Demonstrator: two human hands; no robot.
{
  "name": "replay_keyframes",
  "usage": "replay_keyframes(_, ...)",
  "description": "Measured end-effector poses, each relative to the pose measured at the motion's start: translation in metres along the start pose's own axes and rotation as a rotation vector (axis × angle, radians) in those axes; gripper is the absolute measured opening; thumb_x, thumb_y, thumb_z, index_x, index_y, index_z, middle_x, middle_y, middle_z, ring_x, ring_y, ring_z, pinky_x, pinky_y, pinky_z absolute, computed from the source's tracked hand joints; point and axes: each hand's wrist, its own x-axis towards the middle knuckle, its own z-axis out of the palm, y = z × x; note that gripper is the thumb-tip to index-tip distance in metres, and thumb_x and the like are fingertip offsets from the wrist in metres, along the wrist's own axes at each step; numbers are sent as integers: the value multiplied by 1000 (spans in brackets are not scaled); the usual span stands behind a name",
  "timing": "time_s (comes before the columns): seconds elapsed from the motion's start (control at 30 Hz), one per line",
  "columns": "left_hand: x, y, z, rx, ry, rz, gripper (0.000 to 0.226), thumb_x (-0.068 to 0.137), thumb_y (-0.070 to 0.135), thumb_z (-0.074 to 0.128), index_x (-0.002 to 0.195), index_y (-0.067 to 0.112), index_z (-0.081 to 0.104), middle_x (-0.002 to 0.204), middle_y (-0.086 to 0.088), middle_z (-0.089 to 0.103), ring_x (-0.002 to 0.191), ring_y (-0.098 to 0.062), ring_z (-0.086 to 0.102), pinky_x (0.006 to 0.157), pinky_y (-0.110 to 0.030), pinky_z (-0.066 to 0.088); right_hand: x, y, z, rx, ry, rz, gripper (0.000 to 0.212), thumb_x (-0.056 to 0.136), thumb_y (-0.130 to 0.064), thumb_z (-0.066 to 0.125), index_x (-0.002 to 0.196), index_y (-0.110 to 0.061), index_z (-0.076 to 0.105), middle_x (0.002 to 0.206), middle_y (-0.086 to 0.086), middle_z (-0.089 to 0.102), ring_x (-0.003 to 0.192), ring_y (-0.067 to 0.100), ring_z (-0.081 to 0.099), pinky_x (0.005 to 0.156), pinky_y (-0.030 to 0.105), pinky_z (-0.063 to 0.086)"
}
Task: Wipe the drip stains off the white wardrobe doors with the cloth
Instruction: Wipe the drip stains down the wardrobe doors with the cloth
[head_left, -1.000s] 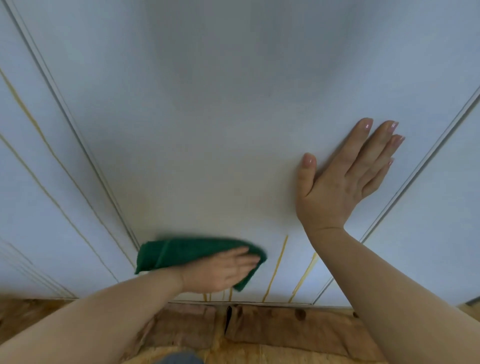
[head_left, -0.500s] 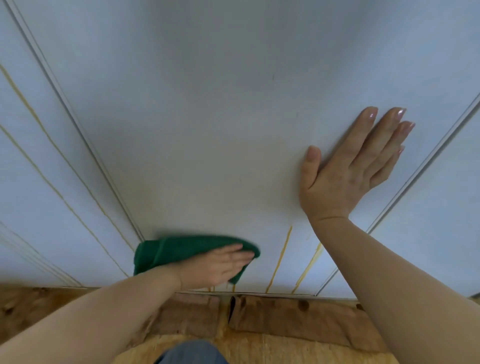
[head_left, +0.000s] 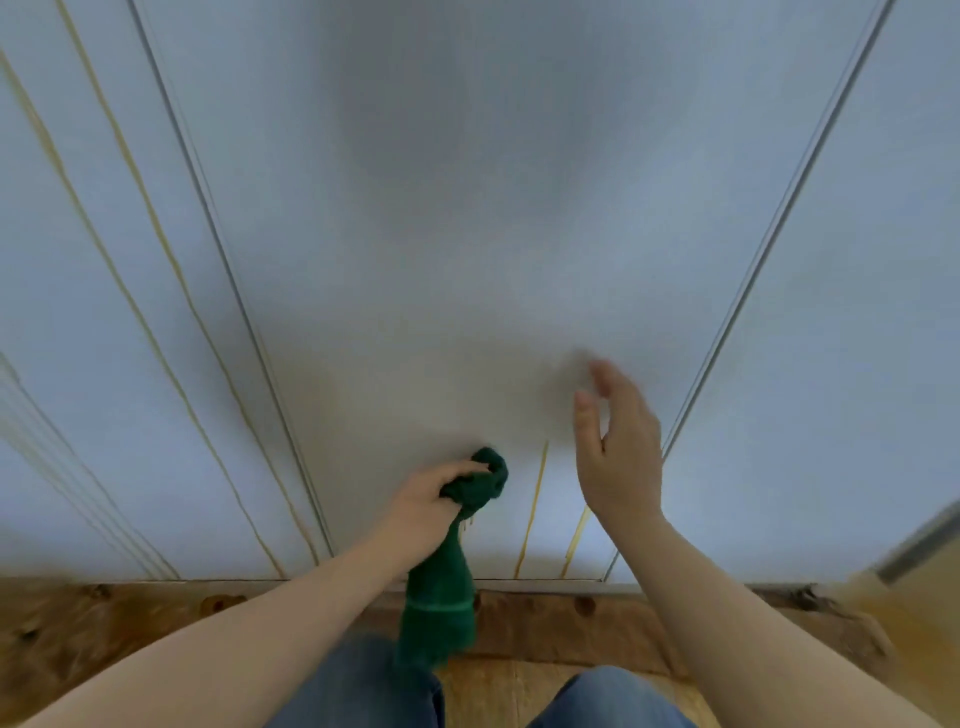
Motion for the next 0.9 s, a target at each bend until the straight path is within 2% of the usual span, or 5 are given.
replay_keyframes(0.17,-13,33,6,-772,-9,-359,36,91,-9,42,120,10,52,91,-15,63,76,-29,60,68,-37,52,-41,8,-3,402,-589,721,40,97,-43,38,129,-20,46,131,2,52,117,18,49,97,30,35)
replay_keyframes(0.43,-7,41,7,-768,-69,-440,34,94,2,45,127,8,46,92,-15,61,75,-28,59,61,-34,51,-52,10,-10,777,-868,1117,45,73,-31,67,112,-10,61,106,10,70,99,27,66,86,42,53)
replay_keyframes(0.6,-6,13,12,-139,142,-289,46,96,19,50,140,17,35,138,-6,44,119,-21,47,95,-27,37,-55,16,-12,841,-609,1324,29,87,-20,58,110,-4,61,97,16,70,86,31,66,69,37,53)
replay_keyframes(0.8,2,-2,-10,832,688,737,44,80,14,53,123,20,49,120,-7,49,115,-27,45,98,-37,31,-21,7,0,1007,-373,1297,17,89,-14,54,104,-7,59,91,12,67,82,25,64,64,34,53)
replay_keyframes(0.9,16,-7,-17,1112,797,891,64,77,18,60,136,21,39,138,-9,35,132,-34,30,109,-55,19,-2,1,26,1057,-257,1195,23,92,-4,49,114,-3,54,109,15,63,96,27,61,73,39,54)
